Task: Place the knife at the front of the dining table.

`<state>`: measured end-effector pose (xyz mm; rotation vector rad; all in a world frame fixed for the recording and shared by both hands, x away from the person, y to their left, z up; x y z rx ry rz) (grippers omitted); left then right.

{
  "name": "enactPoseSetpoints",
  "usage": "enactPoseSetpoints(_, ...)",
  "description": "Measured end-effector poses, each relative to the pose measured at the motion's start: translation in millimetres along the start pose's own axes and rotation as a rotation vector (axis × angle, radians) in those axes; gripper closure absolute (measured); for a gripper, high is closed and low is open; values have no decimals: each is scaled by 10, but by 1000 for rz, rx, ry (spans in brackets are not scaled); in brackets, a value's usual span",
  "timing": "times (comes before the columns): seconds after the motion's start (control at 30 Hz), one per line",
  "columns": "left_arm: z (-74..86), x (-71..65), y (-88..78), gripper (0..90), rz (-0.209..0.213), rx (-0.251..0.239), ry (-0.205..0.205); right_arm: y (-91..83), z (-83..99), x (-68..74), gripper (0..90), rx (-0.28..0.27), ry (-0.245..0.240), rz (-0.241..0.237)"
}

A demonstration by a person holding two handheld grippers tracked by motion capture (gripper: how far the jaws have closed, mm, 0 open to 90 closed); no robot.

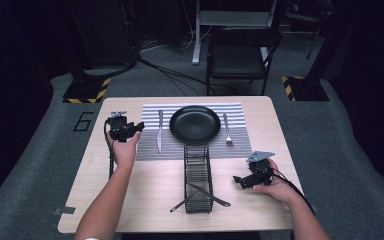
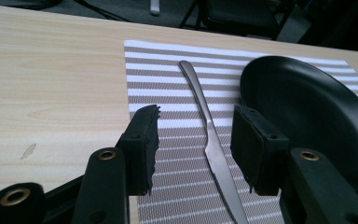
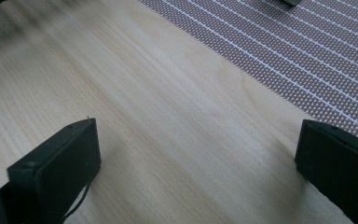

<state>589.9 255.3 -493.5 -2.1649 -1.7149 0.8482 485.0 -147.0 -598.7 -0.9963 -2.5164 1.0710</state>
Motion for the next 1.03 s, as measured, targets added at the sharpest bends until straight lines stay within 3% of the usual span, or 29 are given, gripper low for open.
enactPoseSetpoints(0.27,178,-68,-254,481,34,8,56,0,0,0,0,0,0,-1)
enactPoseSetpoints(0.53,353,-26,-394,472,35,27,104,0,0,0,0,0,0,0)
enactPoseSetpoints(0.8,676,52,-386,461,43,86,125,0,0,0,0,1,0,0)
enactPoseSetpoints(1.03,988,184,-328,410,7,155,174,0,1,0,0,0,1,0)
Point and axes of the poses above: each handheld gripper's, and its own axes: y roughly forward along the jaws, z roughly out of its underside, x roughly to its left, the point moved 10 cm from there along y, roughly forward along the jaws, and after that the axes turned 4 degrees about -y, right-handed, at the moved point
